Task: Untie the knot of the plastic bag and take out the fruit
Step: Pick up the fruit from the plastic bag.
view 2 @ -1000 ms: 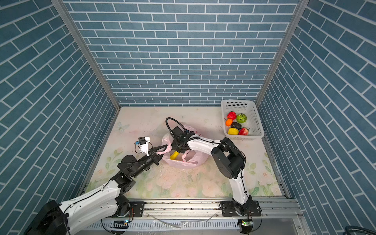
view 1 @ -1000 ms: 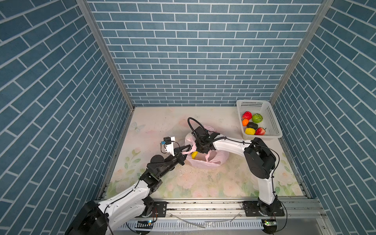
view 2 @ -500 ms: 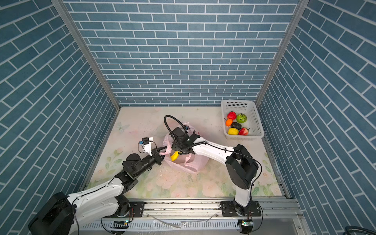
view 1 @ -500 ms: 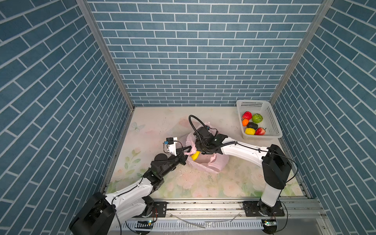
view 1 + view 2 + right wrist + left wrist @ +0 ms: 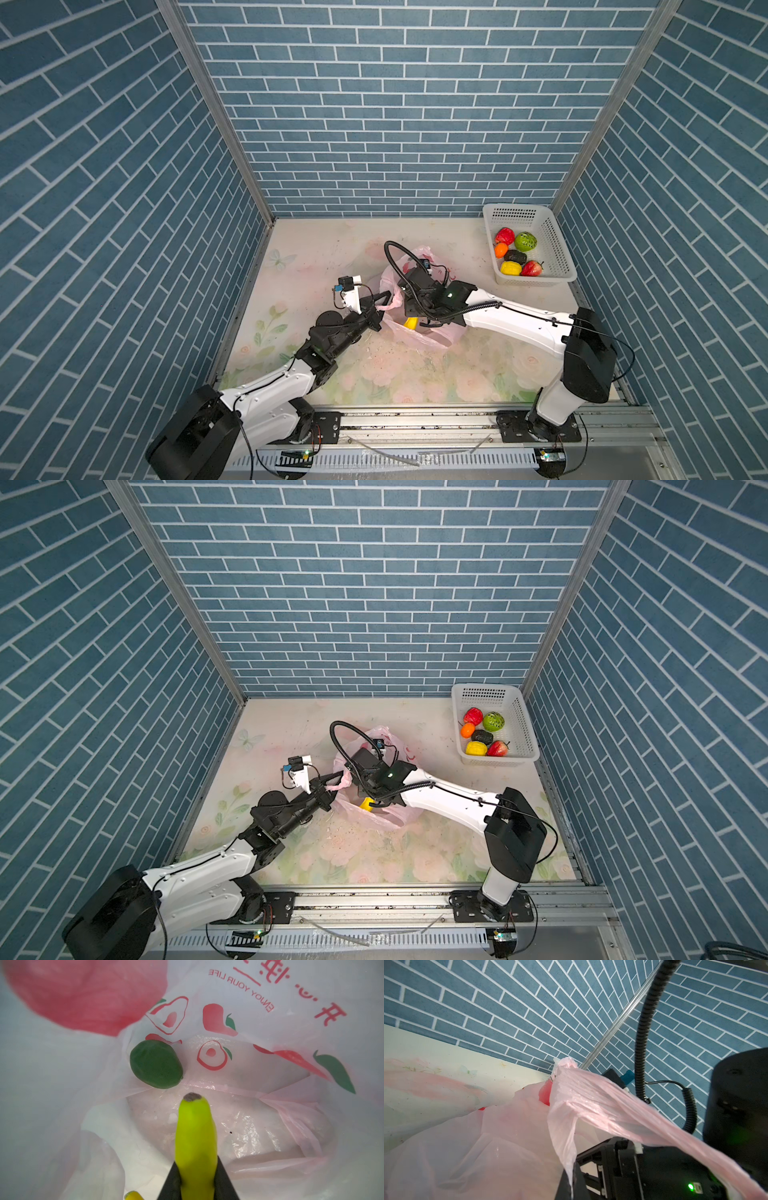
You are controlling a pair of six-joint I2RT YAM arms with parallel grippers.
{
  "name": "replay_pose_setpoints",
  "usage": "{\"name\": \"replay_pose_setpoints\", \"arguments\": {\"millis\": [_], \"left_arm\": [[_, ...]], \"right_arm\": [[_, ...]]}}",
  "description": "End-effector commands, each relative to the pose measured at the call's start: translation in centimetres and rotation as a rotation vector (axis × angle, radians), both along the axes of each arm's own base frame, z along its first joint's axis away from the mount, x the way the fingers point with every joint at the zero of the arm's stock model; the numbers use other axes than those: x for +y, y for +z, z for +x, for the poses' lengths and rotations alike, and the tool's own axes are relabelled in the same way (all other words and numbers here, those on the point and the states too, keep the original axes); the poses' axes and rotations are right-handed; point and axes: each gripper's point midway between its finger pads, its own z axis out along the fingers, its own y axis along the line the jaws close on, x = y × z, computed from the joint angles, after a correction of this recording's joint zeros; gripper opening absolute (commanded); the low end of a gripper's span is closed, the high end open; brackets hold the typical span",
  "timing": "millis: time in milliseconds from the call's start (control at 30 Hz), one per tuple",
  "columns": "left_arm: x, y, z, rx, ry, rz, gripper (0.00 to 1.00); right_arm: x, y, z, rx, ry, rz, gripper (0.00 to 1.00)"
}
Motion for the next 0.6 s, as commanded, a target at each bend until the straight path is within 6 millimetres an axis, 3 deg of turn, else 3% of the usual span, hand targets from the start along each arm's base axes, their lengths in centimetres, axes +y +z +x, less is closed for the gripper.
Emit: {"name": "replay_pose_setpoints", "arguments": {"millis": [0, 300, 567], "left_arm": [[0.1, 1.9, 0.4, -0.047, 0.014, -0.001, 0.05], [-0.1, 1.5, 0.3, -0.027, 0.003, 0.021, 0.05], [-0.3, 0.7, 0.2, -0.004, -0.009, 0.034, 0.05]], "right_arm": [[-0.8, 1.0, -0.2, -0.054, 0.026, -0.066, 0.01], [-1.8, 5.5, 0.8, -0.190, 0.028, -0.108, 0.01], [-1.5, 8.8, 1.6, -0.268, 0.050, -0.109, 0.01]]}}
